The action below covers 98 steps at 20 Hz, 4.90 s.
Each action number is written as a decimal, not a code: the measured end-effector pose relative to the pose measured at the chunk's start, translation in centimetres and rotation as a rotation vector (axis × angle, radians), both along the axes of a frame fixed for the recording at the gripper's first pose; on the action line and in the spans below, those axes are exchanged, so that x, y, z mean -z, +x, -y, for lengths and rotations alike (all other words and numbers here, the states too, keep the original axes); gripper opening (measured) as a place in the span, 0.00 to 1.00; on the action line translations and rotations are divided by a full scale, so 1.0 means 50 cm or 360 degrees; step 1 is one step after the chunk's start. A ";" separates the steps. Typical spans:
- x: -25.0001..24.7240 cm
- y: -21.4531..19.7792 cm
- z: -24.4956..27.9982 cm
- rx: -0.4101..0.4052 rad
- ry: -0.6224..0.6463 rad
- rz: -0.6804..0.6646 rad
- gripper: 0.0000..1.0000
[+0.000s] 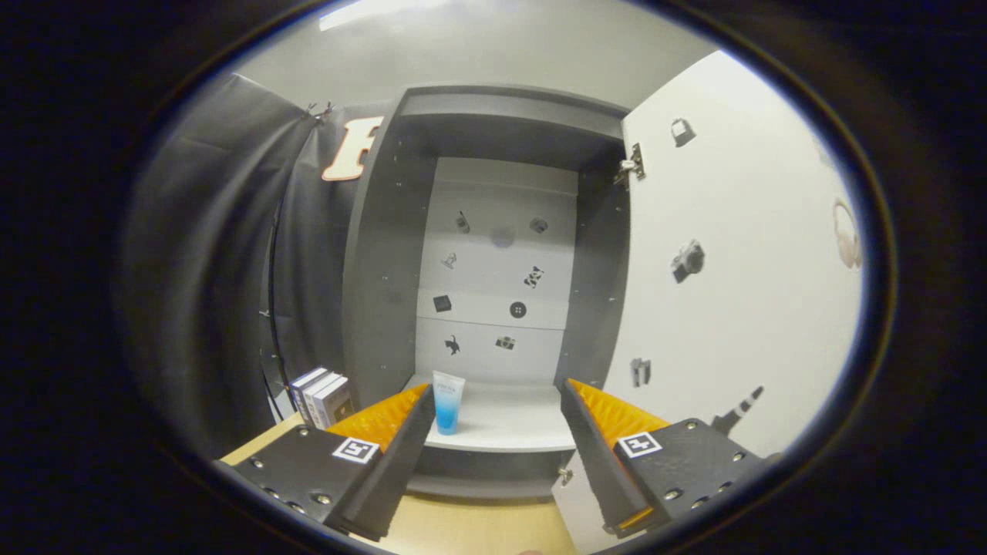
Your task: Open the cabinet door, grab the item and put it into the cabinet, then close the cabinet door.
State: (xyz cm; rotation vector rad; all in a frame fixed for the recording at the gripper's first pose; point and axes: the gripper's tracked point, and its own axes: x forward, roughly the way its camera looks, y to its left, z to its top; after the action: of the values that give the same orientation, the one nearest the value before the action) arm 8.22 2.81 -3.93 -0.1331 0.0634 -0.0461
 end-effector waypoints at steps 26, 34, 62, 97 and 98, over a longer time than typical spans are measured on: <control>-0.097 -0.464 0.552 0.0917 0.0035 0.0115 0.97; -0.110 -0.388 0.609 0.0993 0.0091 0.0132 0.97; -0.108 -0.314 0.443 0.0410 0.0152 0.0115 0.84; -0.046 -0.068 0.187 -0.0182 0.0326 0.0006 0.85; -0.044 -0.060 0.175 -0.0206 0.0324 0.0003 0.85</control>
State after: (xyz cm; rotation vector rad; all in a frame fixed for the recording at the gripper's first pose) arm 5.23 -5.93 -1.72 0.0667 0.0571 0.0895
